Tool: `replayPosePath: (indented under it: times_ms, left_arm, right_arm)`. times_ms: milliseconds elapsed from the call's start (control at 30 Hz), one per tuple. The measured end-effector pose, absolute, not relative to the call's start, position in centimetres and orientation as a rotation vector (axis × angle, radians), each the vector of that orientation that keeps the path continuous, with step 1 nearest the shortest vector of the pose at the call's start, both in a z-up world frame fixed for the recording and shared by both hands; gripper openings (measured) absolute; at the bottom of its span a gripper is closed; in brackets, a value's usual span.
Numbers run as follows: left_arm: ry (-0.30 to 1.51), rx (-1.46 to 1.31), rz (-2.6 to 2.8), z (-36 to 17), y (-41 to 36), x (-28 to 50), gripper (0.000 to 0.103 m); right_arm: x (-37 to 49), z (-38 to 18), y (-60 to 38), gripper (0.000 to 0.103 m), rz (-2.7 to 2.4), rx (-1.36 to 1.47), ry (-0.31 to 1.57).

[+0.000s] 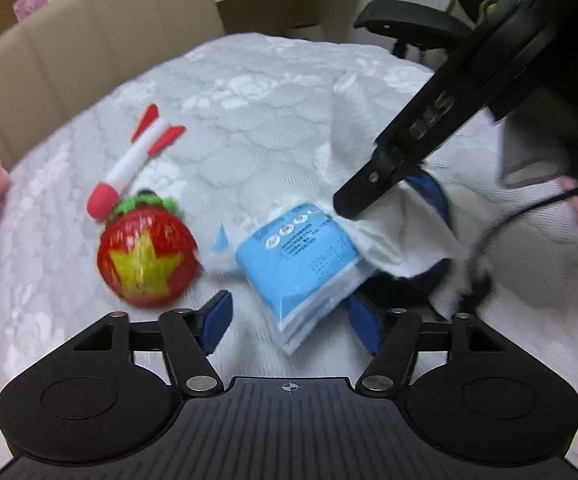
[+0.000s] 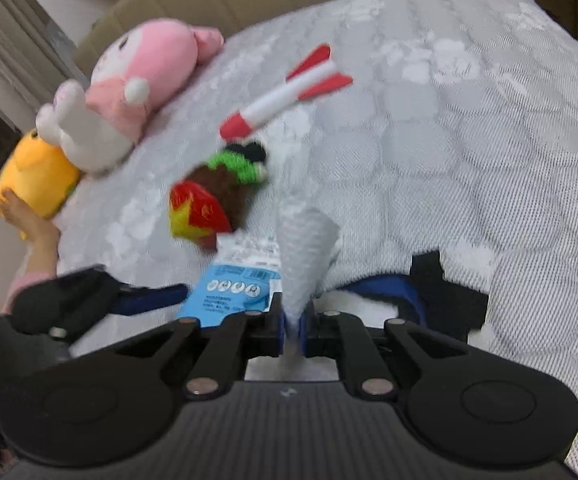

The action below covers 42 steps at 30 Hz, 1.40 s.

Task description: Organize soft objects

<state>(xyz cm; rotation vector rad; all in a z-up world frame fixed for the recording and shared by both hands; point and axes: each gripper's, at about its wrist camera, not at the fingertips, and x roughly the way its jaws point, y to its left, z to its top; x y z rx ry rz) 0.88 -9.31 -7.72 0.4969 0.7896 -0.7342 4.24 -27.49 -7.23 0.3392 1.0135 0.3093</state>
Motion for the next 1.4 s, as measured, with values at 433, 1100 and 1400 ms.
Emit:
replayPosePath:
  times_ms: [433,1100,1400]
  left_arm:
    - [1.091,0.011,-0.708,-4.5,-8.0,9.2,0.093]
    - [0.460,0.421,-0.539,-6.9,-7.4,0.4,0.068]
    - [0.564,0.301,-0.516,-7.6,-5.1,0.4,0.068]
  right_arm:
    - [2.0,-4.5,-32.5,0.008,0.243,0.438,0.895]
    - [2.8,-1.3,-30.1,0.008,0.321,0.442,0.788]
    - [7.9,-5.3,-20.9,0.007,0.471,0.292,0.924]
